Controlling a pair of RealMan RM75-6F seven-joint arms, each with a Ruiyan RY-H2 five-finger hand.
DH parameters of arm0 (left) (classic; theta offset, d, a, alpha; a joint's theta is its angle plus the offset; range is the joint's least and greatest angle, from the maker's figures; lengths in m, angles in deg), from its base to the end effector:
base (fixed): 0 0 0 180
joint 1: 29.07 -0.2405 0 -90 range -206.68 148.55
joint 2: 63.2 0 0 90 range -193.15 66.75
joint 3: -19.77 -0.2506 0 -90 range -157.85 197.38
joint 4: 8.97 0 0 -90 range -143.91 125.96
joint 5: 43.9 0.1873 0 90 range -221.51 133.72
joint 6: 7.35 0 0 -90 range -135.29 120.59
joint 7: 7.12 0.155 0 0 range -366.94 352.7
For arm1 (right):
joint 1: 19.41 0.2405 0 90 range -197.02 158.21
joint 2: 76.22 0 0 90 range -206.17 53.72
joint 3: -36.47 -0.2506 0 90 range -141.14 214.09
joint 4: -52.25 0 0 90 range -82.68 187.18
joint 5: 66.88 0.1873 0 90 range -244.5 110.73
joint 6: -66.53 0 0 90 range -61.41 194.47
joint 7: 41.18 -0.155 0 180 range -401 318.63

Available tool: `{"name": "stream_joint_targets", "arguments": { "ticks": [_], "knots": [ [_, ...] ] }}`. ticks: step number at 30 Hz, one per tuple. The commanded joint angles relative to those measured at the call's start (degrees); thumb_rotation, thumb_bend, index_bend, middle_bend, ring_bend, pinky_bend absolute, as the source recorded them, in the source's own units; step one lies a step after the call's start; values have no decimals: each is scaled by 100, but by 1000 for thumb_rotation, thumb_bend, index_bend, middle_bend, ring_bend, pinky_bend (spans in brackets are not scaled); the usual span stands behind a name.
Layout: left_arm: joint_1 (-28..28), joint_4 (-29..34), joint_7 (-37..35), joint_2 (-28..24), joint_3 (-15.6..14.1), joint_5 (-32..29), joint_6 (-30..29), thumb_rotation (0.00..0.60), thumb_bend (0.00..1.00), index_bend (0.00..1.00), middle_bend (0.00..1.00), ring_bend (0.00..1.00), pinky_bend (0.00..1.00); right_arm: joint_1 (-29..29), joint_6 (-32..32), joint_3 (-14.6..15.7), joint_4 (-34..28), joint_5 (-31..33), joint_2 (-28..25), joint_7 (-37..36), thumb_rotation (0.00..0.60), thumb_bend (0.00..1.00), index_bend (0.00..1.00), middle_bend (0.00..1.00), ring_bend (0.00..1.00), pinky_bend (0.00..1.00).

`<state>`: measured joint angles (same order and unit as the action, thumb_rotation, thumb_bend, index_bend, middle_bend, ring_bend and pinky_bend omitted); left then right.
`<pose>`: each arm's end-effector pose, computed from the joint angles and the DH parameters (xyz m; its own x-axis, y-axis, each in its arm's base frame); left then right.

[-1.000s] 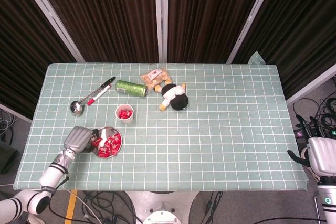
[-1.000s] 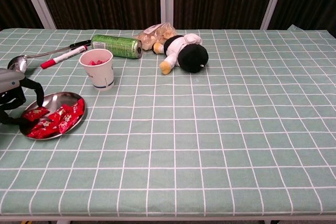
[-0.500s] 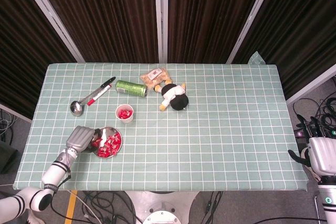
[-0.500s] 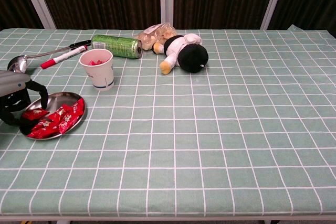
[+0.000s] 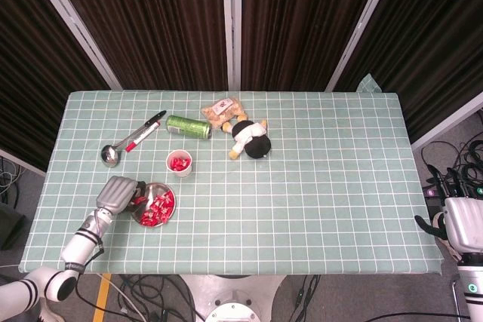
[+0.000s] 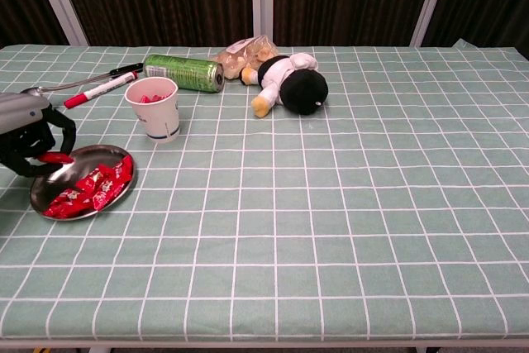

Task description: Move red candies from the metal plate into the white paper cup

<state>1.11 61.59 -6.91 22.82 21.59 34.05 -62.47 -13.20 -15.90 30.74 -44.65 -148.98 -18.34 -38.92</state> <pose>-0.2652 0.3073 0.0193 0.4595 0.3505 0.8161 0.8846 -0.2633 -0.3849 -0.2908 -0.2049 0.2086 0.4470 0.0117 0.8945 -0.8944 0.0269 0.4466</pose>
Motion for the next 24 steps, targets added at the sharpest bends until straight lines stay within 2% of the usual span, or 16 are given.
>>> {"name": "stream_joint_targets", "arguments": {
  "ticks": [1,7,13,20,24],
  "knots": [
    [80,298,-211,-208,188,91,-142,600,419,655,976,893,1000,-3,-3,5,7,-9,3,-9,600,85,33,276,69,269],
    [448,495,-241,-268,588,204,-210,600,419,643,976,893,1000,-23,-42,9,11,-27,-2,-21,600,85,33,276,69,269],
    [1009,330,-215,-39,920,7,295,600,418,619,975,892,1000,-49,-63,15,24,-10,7,-40,600,85,33,276,69,269],
    [1418,-100,35,308,995,-230,743,600,418,590,971,892,1000,-51,-46,13,49,11,10,-55,600,85,33,276,69,269],
    [1476,-133,145,332,956,-339,844,600,412,501,960,889,1000,-60,-44,7,51,43,5,-55,600,85,33,276,69,269]
  ]
}}
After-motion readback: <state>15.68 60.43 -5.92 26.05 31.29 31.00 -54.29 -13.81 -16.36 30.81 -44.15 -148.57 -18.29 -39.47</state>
